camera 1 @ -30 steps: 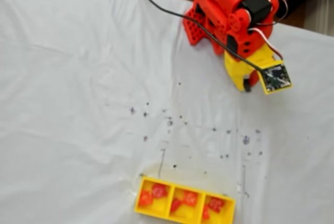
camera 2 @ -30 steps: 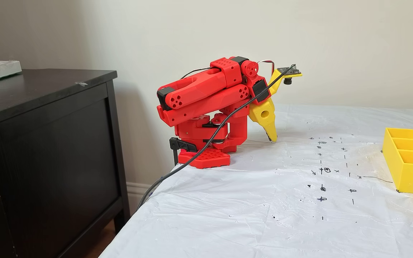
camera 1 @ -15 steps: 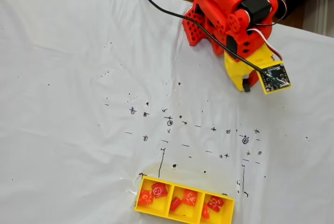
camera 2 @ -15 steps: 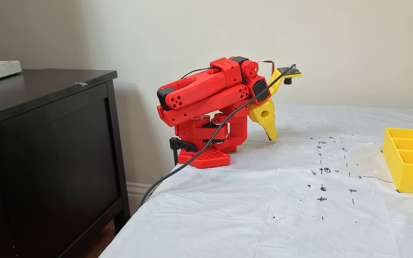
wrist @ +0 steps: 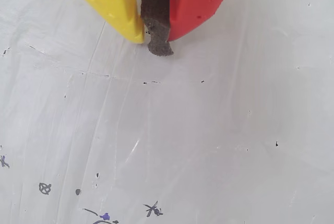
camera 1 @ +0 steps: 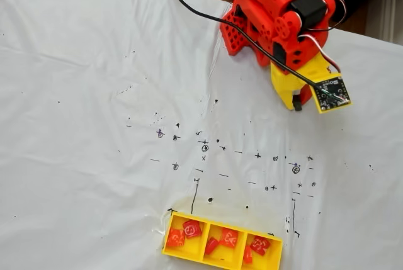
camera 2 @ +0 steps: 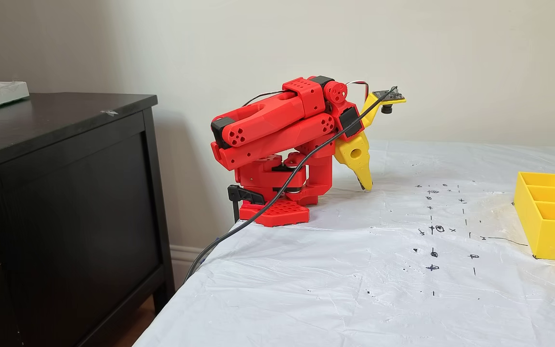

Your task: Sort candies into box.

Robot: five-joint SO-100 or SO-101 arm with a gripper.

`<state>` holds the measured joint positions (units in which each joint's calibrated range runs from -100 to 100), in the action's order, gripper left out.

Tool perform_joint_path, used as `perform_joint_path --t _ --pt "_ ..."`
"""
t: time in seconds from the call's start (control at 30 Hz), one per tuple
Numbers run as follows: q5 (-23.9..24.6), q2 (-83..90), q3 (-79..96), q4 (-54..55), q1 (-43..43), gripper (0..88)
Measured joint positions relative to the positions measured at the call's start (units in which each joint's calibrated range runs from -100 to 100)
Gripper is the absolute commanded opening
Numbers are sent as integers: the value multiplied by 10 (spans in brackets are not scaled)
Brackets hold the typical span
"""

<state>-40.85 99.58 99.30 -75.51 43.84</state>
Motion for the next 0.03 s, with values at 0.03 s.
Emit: perform_joint_path --t 0.03 --pt "0 0 0 0 0 39"
